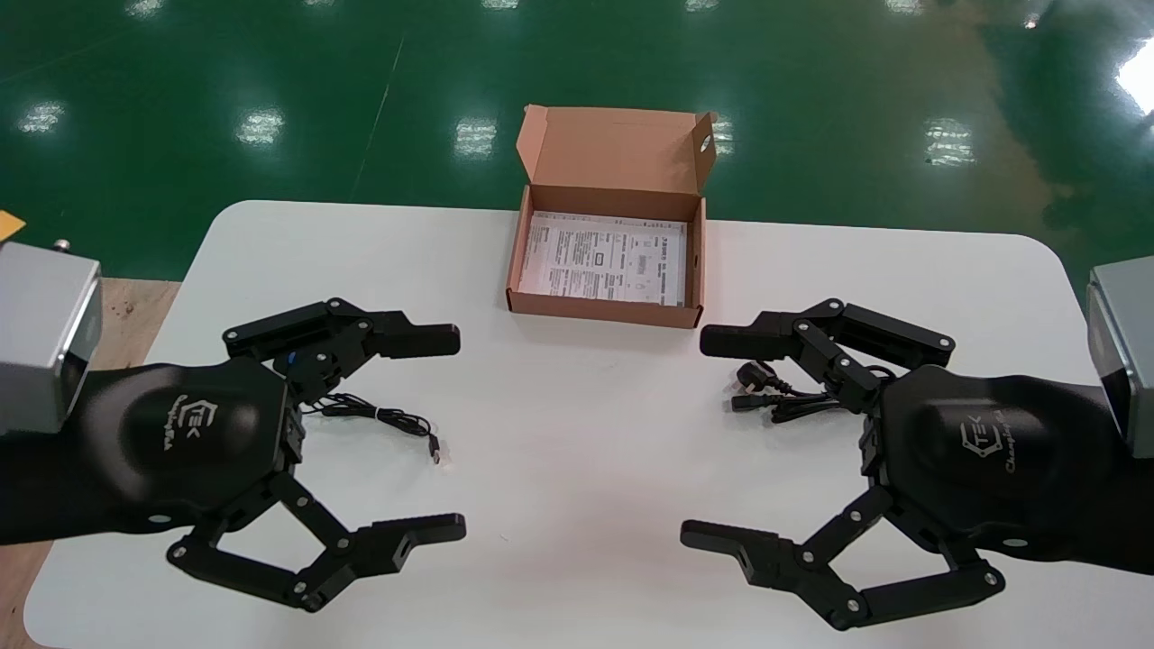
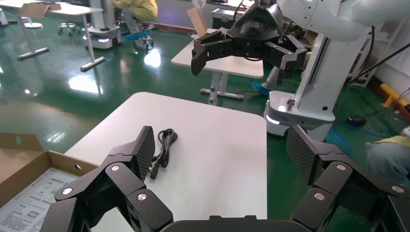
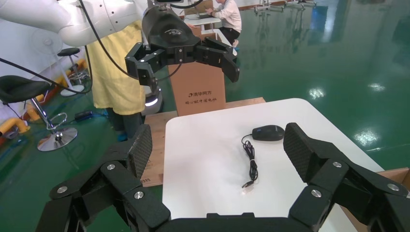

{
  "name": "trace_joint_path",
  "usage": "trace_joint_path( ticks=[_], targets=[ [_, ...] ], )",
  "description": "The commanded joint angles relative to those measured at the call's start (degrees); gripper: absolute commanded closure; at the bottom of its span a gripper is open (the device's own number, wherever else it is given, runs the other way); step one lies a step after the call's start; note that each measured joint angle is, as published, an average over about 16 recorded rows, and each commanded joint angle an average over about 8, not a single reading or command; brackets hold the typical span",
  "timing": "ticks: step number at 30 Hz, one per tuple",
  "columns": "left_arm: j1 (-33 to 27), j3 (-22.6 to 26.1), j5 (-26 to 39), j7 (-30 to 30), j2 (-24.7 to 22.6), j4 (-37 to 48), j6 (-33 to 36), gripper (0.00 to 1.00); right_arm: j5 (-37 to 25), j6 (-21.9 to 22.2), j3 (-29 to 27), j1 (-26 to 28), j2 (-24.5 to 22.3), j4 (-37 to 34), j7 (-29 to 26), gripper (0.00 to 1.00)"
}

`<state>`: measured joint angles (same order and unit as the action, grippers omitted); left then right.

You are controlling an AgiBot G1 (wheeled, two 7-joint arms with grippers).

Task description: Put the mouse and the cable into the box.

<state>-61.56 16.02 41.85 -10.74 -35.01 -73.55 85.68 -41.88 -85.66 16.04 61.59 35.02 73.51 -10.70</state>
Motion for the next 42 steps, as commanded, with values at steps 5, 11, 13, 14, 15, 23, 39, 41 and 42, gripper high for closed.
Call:
trace_joint_path(
  ticks=[5, 11, 13, 14, 15, 23, 39, 41, 42],
  targets=[
    [0.0, 0.0, 0.0, 0.0, 0.0, 0.0, 0.0, 0.00, 0.0, 0.0, 0.0, 0.0, 0.0, 0.0, 0.0, 0.00],
    [0.0, 0.0, 0.0, 0.0, 0.0, 0.0, 0.0, 0.00, 0.0, 0.0, 0.0, 0.0, 0.0, 0.0, 0.0, 0.00],
    [-0.1, 0.0, 0.0, 0.0, -0.1, 0.1, -0.1, 0.00, 0.0, 0.0, 0.0, 0.0, 0.0, 0.0, 0.0, 0.00],
    [-0.1, 0.0, 0.0, 0.0, -0.1, 0.1, -0.1, 0.00, 0.0, 0.0, 0.0, 0.0, 0.0, 0.0, 0.0, 0.00],
    [-0.1, 0.1, 0.1, 0.0, -0.1, 0.1, 0.0, 0.00, 0.0, 0.0, 0.0, 0.0, 0.0, 0.0, 0.0, 0.00],
    [-4.9, 5.0, 8.6, -1.2, 1.1, -1.7, 3.4, 0.00, -2.5, -0.4, 0.1, 1.0, -0.1, 0.1, 3.1, 0.00],
    [-33.1, 33.1, 51.8, 10.2, -11.4, 18.5, 4.1, 0.00, -36.3, -0.7, 10.7, 15.6, 5.1, -29.8, 39.1, 0.00],
    [-35.5, 34.8, 54.8, 13.1, -13.9, 24.7, 3.0, 0.00, -39.4, 1.6, 11.7, 17.7, 6.6, -34.7, 42.8, 0.00],
    [-36.4, 35.3, 56.0, 14.6, -15.2, 27.9, 2.3, 0.00, -40.8, 2.9, 12.1, 18.6, 7.4, -37.0, 44.5, 0.00]
  ],
)
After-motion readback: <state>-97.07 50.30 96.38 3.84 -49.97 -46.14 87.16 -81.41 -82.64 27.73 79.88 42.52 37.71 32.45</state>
